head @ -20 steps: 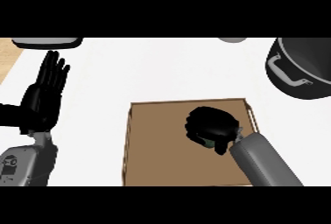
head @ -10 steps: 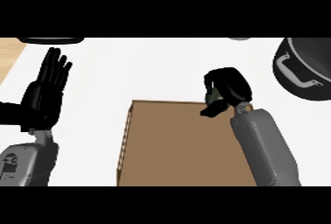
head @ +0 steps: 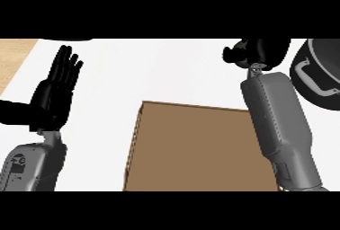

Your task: Pick the squash from the tray and place it in the pot

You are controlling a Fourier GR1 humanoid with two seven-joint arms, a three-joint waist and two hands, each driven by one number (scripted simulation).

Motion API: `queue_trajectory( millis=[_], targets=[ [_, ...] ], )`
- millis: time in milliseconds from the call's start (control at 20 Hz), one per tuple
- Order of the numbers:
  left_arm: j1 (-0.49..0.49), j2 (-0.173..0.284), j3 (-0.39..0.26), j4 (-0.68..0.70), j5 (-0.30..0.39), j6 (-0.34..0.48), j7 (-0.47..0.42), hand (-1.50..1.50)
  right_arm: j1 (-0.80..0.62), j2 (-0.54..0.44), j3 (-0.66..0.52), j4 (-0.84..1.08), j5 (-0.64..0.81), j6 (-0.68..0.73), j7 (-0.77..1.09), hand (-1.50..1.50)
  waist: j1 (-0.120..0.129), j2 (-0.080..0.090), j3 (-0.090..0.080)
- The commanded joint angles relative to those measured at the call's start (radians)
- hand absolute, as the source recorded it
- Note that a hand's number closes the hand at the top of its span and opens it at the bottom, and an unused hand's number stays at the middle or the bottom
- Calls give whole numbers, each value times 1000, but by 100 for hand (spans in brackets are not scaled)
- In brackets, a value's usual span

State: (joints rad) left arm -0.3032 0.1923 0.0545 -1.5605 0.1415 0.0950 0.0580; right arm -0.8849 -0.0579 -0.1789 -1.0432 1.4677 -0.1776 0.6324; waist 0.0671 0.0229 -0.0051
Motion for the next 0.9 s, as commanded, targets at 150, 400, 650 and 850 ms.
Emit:
queue_trajectory(
  millis=[150,400,650,850],
  targets=[
    [-17,7,11,18,-2,2,6,0,-198,-49,-52,161,249,-153,382,150,1,0,3],
    [14,22,46,37,27,-26,-18,0,-244,-106,-94,325,290,-191,444,150,-28,-10,5],
    [76,22,45,-44,22,-15,9,0,-223,-216,-163,353,209,-150,351,150,-46,-20,5],
    [27,61,85,-14,39,-34,28,0,-108,-256,-186,346,160,-276,283,150,-57,-21,6]
  ],
)
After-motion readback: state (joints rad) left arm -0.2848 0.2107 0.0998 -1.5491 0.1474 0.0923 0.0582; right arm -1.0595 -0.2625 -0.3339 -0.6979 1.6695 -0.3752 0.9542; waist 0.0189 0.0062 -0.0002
